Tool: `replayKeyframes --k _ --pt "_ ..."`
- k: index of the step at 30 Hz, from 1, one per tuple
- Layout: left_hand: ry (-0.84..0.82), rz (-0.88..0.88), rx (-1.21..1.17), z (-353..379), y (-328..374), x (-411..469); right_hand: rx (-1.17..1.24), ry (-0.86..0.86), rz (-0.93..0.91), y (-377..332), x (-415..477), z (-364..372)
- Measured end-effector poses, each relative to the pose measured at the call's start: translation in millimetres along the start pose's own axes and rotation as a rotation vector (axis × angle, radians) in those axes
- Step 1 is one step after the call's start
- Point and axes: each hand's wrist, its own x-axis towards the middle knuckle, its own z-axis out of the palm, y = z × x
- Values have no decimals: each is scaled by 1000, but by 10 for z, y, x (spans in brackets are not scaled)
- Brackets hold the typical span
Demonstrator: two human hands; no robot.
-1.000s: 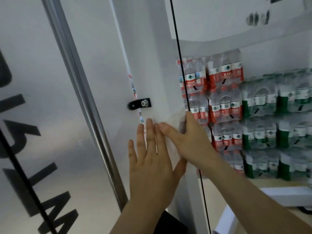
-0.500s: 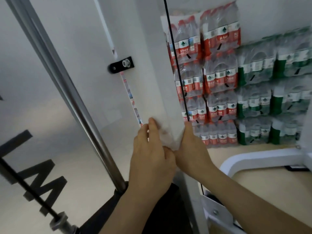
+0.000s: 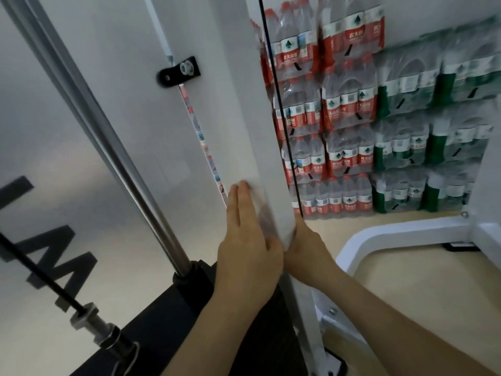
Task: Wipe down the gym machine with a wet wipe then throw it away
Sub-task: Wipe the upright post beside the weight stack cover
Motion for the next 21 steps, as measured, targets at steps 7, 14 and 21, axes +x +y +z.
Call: replayKeyframes --k 7,14,21 --pt "-86 -3 -328 -32 54 -200 -269 -94 -22 -269 -93 -569" --pt "-1 -32 -438 -94 91 -384 300 -268 62 -397 -471 -590" --pt "152 -94 -439 -381 21 -427 847 -391 242 -194 -561 -622"
